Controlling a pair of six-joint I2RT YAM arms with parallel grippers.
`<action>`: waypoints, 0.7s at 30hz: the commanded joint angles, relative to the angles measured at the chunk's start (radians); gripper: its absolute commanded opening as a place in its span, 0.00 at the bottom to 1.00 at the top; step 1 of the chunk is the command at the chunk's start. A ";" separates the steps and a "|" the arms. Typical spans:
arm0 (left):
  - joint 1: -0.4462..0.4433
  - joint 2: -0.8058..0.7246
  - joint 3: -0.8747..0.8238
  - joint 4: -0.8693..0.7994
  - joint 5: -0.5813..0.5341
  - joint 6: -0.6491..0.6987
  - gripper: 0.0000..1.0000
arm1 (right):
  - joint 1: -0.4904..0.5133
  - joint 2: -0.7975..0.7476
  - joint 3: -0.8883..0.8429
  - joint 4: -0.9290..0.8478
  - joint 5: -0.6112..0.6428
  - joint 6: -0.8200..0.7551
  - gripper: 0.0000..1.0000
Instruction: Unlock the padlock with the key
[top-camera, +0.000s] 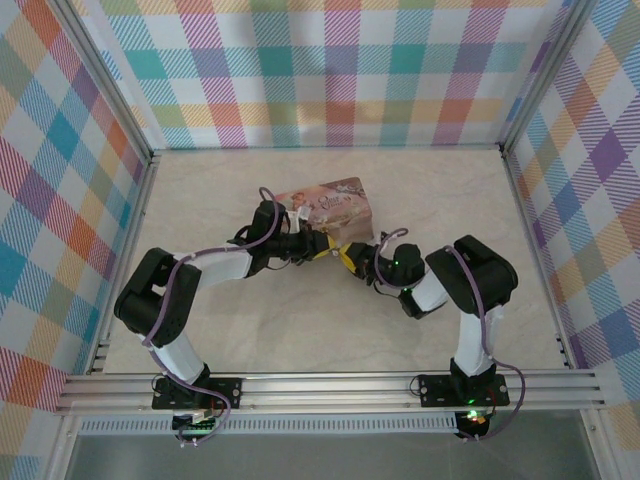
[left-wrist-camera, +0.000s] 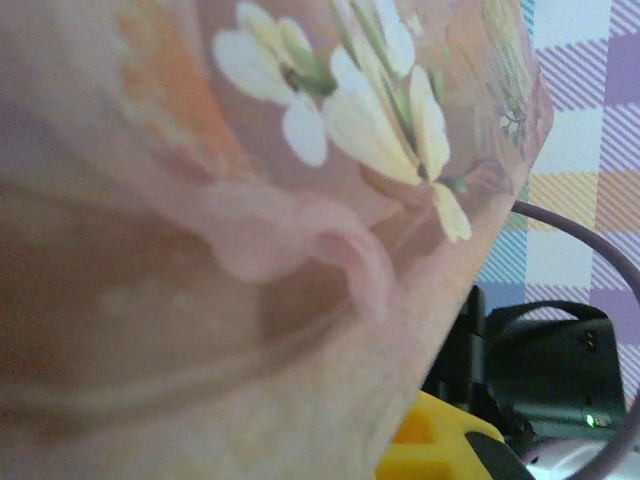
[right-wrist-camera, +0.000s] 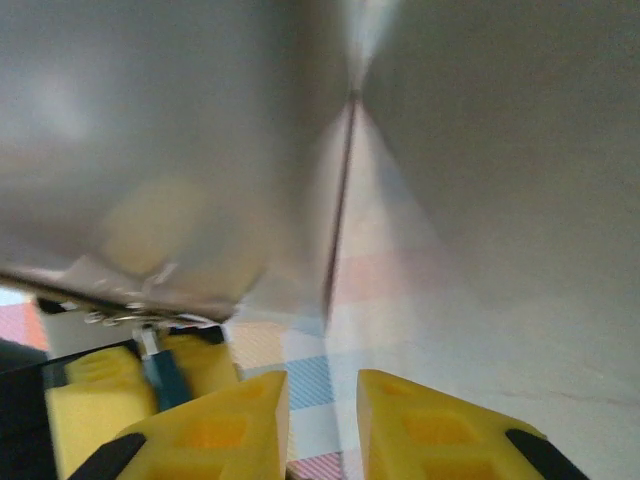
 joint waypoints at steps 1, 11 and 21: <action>-0.011 0.016 0.030 0.019 0.082 0.008 0.00 | -0.006 -0.052 -0.045 0.013 0.024 -0.062 0.26; -0.012 0.000 0.025 -0.005 0.083 0.010 0.00 | 0.025 -0.098 -0.097 0.018 0.019 -0.145 0.24; -0.015 -0.005 0.024 -0.023 0.090 0.018 0.00 | 0.071 -0.129 -0.065 0.018 0.082 -0.162 0.27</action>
